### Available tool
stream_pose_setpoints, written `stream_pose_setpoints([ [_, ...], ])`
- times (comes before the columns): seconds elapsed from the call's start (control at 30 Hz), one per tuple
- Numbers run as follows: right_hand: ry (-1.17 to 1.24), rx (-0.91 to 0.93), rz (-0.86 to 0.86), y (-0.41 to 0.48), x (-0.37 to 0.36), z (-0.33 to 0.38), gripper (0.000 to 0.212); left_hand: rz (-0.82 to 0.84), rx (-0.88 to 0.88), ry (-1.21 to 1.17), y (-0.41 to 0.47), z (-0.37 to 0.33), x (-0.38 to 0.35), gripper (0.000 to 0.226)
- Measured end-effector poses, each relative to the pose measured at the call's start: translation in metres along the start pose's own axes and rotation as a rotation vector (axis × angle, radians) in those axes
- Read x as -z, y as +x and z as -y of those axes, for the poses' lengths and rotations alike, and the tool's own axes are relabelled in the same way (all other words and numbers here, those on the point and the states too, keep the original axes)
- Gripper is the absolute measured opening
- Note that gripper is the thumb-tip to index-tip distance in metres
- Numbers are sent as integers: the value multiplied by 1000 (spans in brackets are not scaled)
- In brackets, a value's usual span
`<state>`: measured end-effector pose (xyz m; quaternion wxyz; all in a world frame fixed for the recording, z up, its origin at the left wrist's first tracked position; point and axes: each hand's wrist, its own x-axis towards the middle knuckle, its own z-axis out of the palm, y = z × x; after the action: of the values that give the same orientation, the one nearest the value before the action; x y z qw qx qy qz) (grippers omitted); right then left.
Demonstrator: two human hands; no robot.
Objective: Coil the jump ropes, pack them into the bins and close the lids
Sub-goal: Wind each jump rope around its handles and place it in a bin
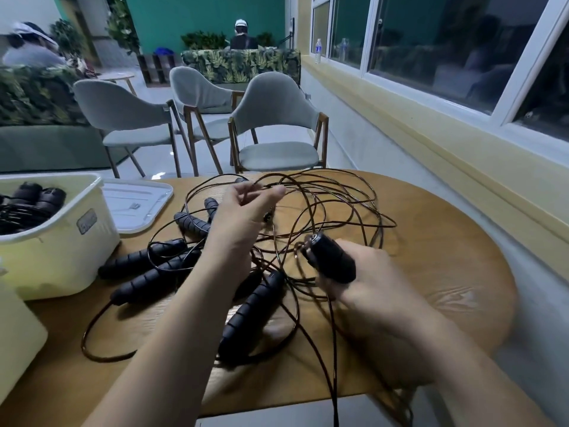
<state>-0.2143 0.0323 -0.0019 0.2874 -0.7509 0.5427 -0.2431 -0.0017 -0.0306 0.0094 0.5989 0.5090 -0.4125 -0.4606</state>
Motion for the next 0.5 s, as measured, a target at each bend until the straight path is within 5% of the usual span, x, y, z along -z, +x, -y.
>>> stream_pose_setpoints([
  [0.27, -392, 38, 66, -13, 18, 2, 34, 33, -274, 120, -16, -21, 29, 41],
  [0.5, -432, 126, -19, -28, 30, 25, 34, 315, -233, 202, -62, -39, 26, 28],
])
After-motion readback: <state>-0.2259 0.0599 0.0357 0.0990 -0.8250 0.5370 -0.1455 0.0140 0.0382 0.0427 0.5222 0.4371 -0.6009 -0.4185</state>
